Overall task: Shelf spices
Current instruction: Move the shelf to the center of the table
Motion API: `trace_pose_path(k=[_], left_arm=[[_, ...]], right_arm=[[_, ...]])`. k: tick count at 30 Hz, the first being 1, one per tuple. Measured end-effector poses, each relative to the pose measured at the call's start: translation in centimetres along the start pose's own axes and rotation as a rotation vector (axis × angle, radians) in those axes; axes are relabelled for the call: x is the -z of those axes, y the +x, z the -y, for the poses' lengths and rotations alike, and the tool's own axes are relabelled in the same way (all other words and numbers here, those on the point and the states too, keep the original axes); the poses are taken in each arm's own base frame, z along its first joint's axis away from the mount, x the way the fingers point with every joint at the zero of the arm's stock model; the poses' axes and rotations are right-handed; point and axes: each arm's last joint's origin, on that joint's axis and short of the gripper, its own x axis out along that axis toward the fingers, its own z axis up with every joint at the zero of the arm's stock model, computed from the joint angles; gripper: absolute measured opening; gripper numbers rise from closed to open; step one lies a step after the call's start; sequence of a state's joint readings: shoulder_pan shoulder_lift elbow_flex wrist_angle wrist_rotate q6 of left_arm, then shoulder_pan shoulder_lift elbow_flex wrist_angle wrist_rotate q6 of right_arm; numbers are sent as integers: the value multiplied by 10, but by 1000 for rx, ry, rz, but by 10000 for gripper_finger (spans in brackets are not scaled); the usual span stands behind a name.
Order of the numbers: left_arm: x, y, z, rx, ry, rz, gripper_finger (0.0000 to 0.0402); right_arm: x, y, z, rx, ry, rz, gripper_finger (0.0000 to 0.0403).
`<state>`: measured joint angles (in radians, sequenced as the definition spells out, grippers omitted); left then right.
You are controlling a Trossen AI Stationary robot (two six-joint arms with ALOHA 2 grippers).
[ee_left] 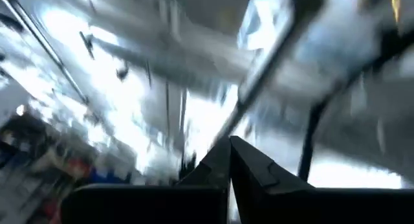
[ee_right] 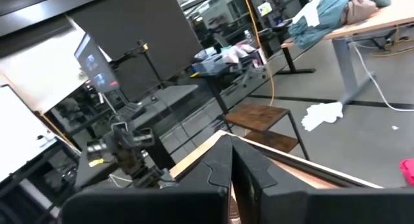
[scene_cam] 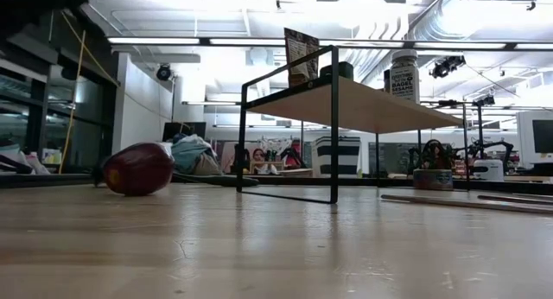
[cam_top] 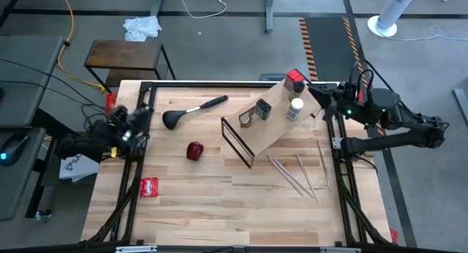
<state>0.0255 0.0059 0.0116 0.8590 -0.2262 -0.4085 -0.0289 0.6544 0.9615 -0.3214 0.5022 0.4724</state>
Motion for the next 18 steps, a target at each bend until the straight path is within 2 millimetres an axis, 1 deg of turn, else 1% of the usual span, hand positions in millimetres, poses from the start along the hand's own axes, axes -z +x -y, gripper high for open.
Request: trace_pose_path(k=[2, 3, 4, 6, 8, 10, 12, 14, 16, 18], left_arm=[[-7, 0, -1, -102, -35, 99, 3], [-10, 2, -1, -149, -64, 119, 3], [-11, 7, 0, -186, -91, 102, 3], [-10, 23, 4, -233, -140, -40, 3], [-4, 44, 8, -302, -154, -218, 3], [-2, 71, 15, -322, -109, -317, 3], [-2, 102, 24, -296, -36, -388, 3], [3, 130, 31, -272, 31, -512, 3], [12, 151, 34, -298, 61, -681, 1], [25, 166, 34, -359, 63, -837, 1]], right_arm=[[-1, 1, 1, 11, -1, 5, 0], [-1, 1, 2, 17, -1, 8, 0], [-1, 1, 3, 22, -3, 10, 0], [-2, 1, 4, 27, -20, 15, 0], [-3, 2, 6, 26, -47, 15, 0], [-4, 3, 7, 9, -82, 6, 0], [-4, 4, 8, 0, -121, -2, 0], [-4, 2, 12, 13, -148, -12, 0], [-3, -1, 17, 41, -171, -30, 0], [-3, -8, 23, 83, -178, -44, 0]])
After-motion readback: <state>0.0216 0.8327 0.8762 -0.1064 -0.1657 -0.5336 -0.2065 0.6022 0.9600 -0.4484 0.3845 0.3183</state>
